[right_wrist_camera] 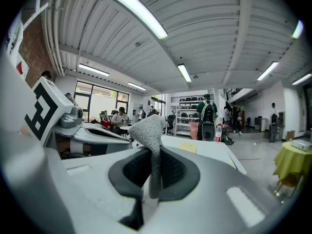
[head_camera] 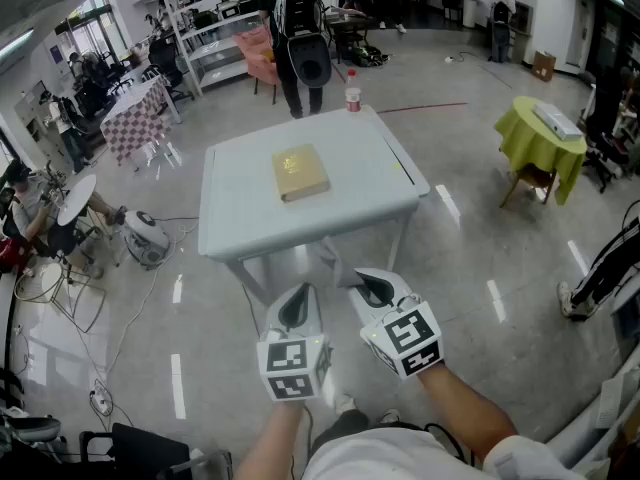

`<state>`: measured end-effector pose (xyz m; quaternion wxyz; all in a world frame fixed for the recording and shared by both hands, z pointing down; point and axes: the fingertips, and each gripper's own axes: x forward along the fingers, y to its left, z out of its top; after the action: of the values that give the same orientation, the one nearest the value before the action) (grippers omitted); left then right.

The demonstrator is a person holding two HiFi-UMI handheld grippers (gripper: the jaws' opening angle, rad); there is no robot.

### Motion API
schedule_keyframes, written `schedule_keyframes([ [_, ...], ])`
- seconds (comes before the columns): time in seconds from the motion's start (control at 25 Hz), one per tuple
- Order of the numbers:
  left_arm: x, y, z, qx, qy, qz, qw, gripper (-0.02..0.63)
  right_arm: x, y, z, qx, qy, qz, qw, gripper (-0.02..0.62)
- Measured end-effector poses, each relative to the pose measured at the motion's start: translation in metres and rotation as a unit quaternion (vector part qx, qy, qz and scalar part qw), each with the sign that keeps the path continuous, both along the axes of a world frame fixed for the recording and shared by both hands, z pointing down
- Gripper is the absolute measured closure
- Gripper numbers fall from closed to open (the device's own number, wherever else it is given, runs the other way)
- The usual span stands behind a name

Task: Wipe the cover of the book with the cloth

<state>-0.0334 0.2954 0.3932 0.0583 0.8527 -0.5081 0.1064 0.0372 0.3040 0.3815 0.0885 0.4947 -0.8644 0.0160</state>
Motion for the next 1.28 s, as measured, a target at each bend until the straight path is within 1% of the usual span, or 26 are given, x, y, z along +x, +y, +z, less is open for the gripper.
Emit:
schedule_keyframes([
  [0.28,-0.003,-0.02,0.002,-0.009,0.005,0.01,0.9999,0.6,-0.003,-0.019,0.004,-0.008,0.005,0.011,1.0,0.578],
  [0.52,-0.011,-0.053,0.01,-0.018,0.01,0.024,0.9995,0.6,-0.011,-0.052,0.016,-0.021,0.004,0.02,1.0,0.578],
  [0.76,-0.014,-0.076,0.013,-0.022,0.016,0.037,0.999,0.6,-0.018,-0.071,0.013,-0.016,0.015,0.027,0.999,0.578],
  [0.88,-0.014,-0.086,0.013,-0.024,0.017,0.042,0.9987,0.6,-0.018,-0.082,0.013,-0.018,0.01,0.029,0.999,0.578],
  [1.0,-0.017,-0.103,0.011,-0.023,0.02,0.042,0.9987,0.6,-0.02,-0.098,0.012,-0.017,0.009,0.03,0.999,0.578],
  [1.12,-0.021,-0.12,0.012,-0.031,0.022,0.039,0.9985,0.6,-0.024,-0.115,0.01,-0.017,0.012,0.026,0.999,0.578],
  [1.28,-0.021,-0.15,0.025,-0.033,0.018,0.032,0.9988,0.6,-0.025,-0.149,0.025,-0.021,0.008,0.015,1.0,0.578],
])
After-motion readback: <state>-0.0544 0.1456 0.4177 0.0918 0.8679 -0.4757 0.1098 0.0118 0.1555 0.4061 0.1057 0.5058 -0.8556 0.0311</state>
